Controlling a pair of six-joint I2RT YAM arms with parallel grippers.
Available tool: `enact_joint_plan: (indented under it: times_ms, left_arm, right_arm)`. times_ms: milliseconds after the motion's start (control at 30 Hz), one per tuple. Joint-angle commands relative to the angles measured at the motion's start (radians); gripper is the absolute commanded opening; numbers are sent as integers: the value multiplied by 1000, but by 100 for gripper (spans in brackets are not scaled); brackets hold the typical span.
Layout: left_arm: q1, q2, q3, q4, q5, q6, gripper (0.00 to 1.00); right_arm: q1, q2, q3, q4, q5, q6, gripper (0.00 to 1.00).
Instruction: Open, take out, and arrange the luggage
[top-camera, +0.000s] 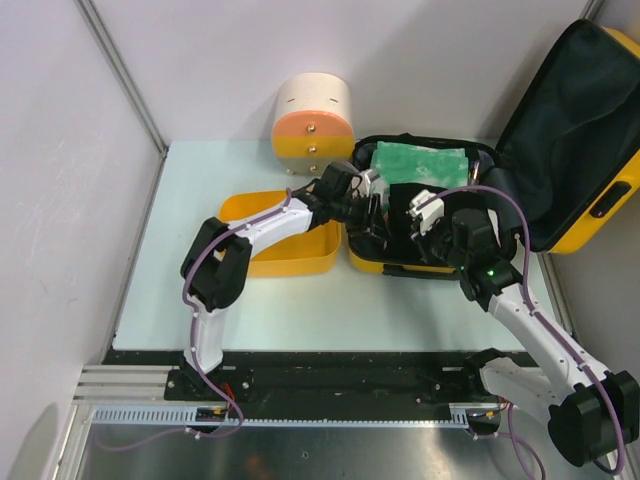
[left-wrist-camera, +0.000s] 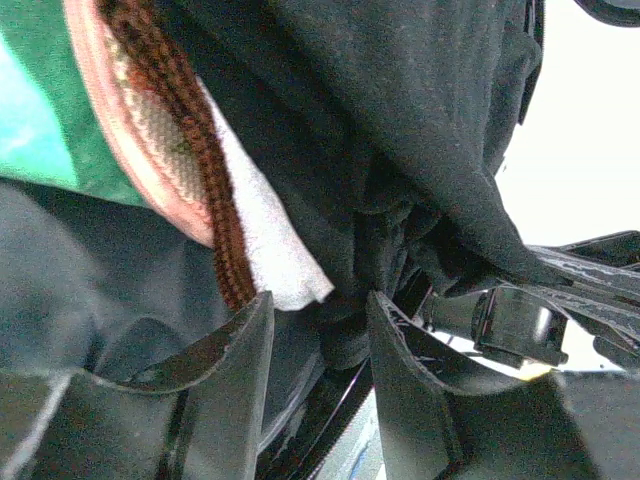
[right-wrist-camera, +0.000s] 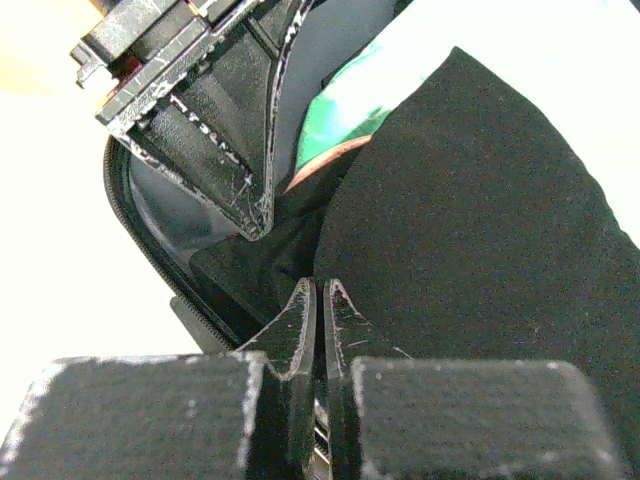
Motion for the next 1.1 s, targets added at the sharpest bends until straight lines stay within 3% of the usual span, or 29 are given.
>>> enact_joint_plan:
  times_ms: [0,100,200,300,367,400,500,700,767,867,900,967,1000,1067]
  left_arm:
    - [-24,-21,39,2,42,2,47]
    - [-32,-11,49,3,48,2,46]
    - [-35,-12,66,2,45,-2,18]
    - [-35,-24,91,5,48,-1,1]
    - [-35,-30,112,5,53,1,0]
    - [-35,-29,120,3,55,-2,0]
    - [-37,-17,155,8,70,-19,0]
    - [-44,8,215,20,94,-57,0]
    - [-49,9,223,25,98,-70,0]
    - [-51,9,223,29,105,-79,0]
    - [-49,3,221,28,104,-81,0]
    - [-43,-7,206,31,102,-87,0]
    - [-37,-12,197,31,99,-93,1]
    - [-12,-33,171,37,84,-102,16]
  right_arm:
    - [-10,-17,22,-3,-36,6,0]
    - [-16,-14,24,-4,-48,5,0]
    - [-27,-15,29,-16,-66,3,0]
    - [-39,-17,29,-33,-100,6,11]
    - [-44,-15,29,-41,-132,9,36]
    - [-51,-17,29,-47,-146,11,56]
    - [-59,-10,30,-55,-214,19,78]
    - [-42,42,29,-14,-167,22,87]
    - [-26,71,29,17,-133,12,84]
    - [-15,91,29,56,-47,-3,64]
    - [-13,89,30,60,-12,-7,47]
    - [-19,82,30,63,24,-24,27]
    - [-27,68,30,57,29,-30,11]
    - [-45,45,29,40,10,-41,0]
